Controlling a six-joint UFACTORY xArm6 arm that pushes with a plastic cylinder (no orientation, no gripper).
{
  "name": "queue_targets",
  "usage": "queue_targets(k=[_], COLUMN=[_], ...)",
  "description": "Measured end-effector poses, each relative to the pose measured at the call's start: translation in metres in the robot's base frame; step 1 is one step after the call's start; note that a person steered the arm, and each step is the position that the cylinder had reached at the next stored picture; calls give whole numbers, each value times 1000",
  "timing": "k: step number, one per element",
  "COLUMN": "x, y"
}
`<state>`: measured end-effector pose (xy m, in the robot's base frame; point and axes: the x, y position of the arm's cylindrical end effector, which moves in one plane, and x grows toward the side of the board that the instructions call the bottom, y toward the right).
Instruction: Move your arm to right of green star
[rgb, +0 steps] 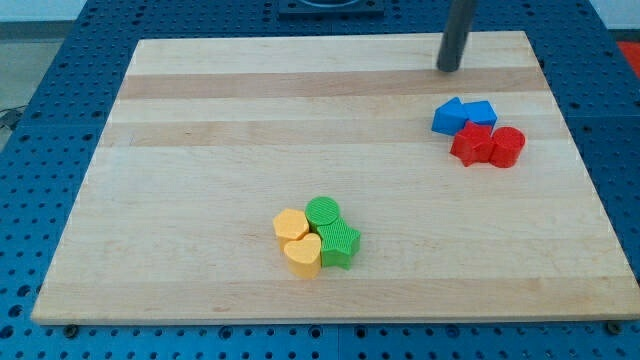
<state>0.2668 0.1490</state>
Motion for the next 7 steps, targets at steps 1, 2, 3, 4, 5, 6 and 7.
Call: queue_targets(k=[1, 2, 3, 4, 5, 6, 7], x=[9, 15, 59, 119, 137, 199, 223], y=[-35, -54, -93, -121, -123, -115, -106])
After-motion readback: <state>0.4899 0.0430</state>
